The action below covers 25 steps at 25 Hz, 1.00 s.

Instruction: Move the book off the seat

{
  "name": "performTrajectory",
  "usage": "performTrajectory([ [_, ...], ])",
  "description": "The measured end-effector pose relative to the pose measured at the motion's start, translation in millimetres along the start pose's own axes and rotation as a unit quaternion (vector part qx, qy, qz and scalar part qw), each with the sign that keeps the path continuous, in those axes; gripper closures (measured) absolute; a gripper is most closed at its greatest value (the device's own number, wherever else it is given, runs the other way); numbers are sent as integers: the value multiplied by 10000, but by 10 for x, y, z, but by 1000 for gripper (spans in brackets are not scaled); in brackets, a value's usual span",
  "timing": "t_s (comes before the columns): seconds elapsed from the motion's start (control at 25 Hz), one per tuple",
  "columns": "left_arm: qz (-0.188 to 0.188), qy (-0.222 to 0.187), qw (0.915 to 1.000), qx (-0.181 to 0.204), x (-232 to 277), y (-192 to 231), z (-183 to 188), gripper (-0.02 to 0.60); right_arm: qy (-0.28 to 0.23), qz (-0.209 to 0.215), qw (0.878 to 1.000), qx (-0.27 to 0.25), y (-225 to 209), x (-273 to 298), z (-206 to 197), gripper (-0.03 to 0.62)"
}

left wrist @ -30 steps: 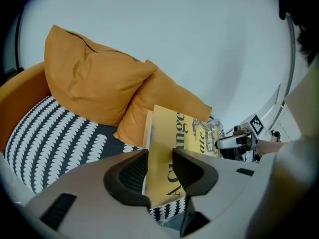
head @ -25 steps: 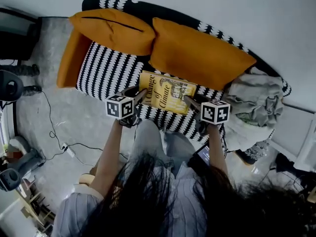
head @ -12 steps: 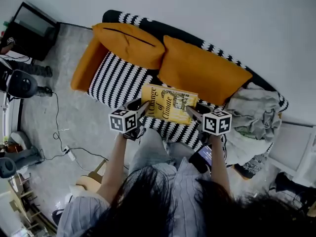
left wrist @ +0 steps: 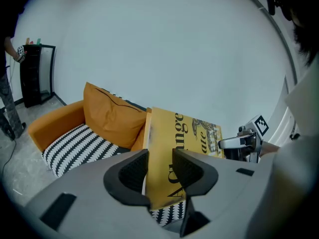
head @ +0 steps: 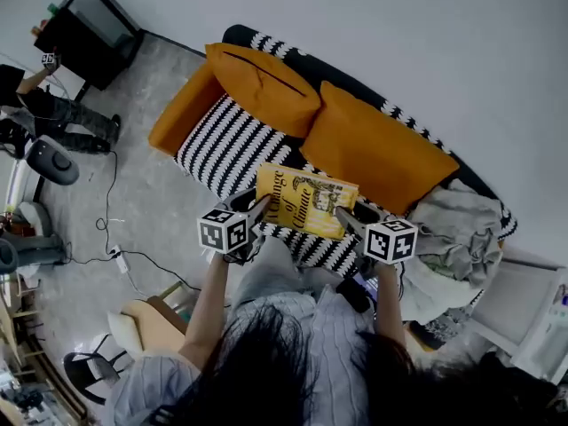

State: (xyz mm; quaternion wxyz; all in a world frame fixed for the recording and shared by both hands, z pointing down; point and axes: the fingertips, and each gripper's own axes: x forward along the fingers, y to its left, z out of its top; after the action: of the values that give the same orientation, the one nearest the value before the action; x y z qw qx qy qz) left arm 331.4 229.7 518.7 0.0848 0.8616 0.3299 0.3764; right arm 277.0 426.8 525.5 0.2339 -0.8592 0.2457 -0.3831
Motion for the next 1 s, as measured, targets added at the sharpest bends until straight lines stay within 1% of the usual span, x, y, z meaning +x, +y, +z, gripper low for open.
performTrajectory([
  [0.2, 375, -200, 9990, -107, -288, 79, -70, 419, 133, 311, 9993, -183, 186, 101, -24, 393],
  [0.4, 810, -333, 9947, -542, -616, 249, -329, 419, 517, 669, 9953, -471, 412, 329, -119, 393],
  [0.64, 1251, -553, 9853, -1023, -1020, 471, -707, 419, 888, 1088, 9861, -891, 725, 623, -323, 393],
  [0.8, 1576, -728, 9765, -1278, -1270, 598, -842, 419, 1190, 1370, 9764, -1170, 947, 825, -350, 393],
  [1.0, 1882, -940, 9647, -1582, -1561, 758, -991, 419, 1474, 1664, 9637, -1477, 1236, 1065, -384, 393],
])
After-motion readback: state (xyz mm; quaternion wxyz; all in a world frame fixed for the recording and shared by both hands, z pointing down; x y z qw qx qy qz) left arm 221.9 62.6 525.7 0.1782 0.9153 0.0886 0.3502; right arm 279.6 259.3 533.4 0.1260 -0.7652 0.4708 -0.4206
